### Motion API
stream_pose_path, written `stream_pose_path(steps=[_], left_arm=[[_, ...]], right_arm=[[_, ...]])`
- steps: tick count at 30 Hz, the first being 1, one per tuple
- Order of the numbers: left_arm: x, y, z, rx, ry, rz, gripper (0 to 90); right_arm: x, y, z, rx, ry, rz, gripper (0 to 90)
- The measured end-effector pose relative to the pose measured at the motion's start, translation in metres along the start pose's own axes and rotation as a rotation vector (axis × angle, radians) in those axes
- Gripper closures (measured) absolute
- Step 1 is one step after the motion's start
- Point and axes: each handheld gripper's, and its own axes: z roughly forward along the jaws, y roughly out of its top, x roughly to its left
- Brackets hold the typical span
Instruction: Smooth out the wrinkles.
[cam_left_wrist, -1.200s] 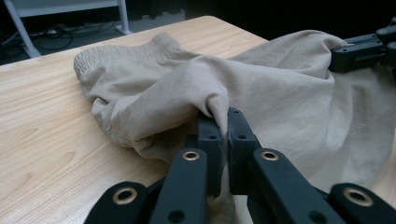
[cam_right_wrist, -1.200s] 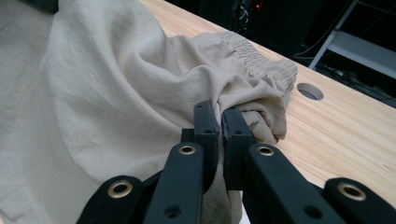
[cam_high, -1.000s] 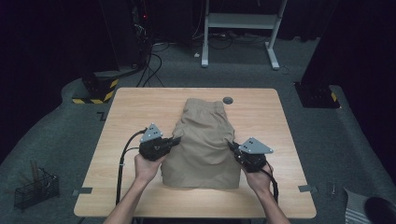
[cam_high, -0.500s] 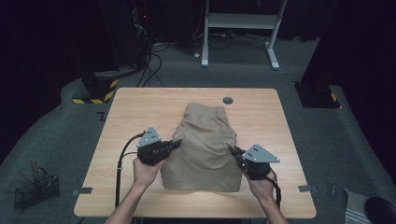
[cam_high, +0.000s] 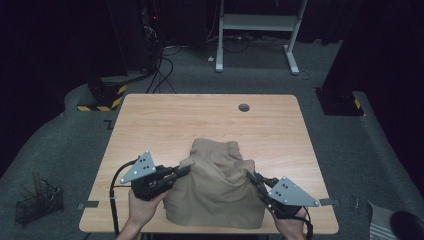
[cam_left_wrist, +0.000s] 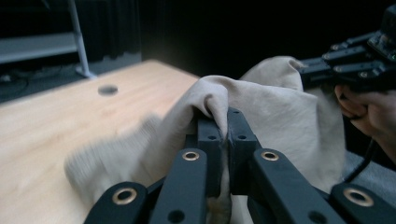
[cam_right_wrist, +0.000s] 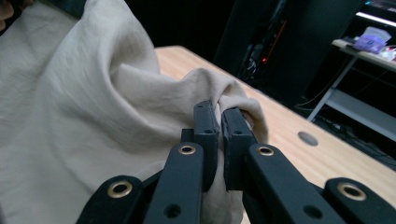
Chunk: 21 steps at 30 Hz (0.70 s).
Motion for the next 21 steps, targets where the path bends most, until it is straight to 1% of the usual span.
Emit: stream_pose_path(steps=[2,3,5,6,8,9,11,12,15,17,21], left_arm=[[0.015,0.005,0.015,0.003,-0.012,-0.037,86.9],[0.021,0.006,0.023,0.015,0.002,-0.039,86.9],[0.032,0.006,0.038,0.040,0.010,-0.053,86.9],[0.037,0.005,0.044,0.056,0.029,-0.050,86.9],[0.048,0.002,0.054,0.080,0.039,-0.071,86.9],[0.052,0.000,0.058,0.092,0.056,-0.073,86.9],[0.062,-0.003,0.064,0.107,0.070,-0.094,86.9],[0.066,-0.005,0.066,0.116,0.082,-0.095,87.0],[0.077,-0.009,0.072,0.132,0.099,-0.117,86.9],[0.081,-0.010,0.075,0.134,0.104,-0.130,87.0],[0.088,-0.012,0.078,0.135,0.113,-0.139,87.0]], right_arm=[[-0.010,0.001,0.010,0.010,-0.005,0.032,87.3],[-0.017,0.000,0.017,0.022,-0.004,0.053,87.2],[-0.029,-0.004,0.031,0.050,-0.007,0.087,87.3],[-0.034,-0.007,0.037,0.066,-0.009,0.094,87.3],[-0.042,-0.012,0.048,0.090,-0.014,0.113,87.3],[-0.047,-0.015,0.053,0.100,-0.016,0.123,87.3],[-0.054,-0.021,0.062,0.118,-0.021,0.144,87.3],[-0.057,-0.024,0.066,0.127,-0.023,0.155,87.3],[-0.062,-0.029,0.075,0.143,-0.030,0.162,87.3],[-0.064,-0.030,0.079,0.145,-0.029,0.171,87.3],[-0.066,-0.030,0.084,0.146,-0.036,0.165,87.3]])
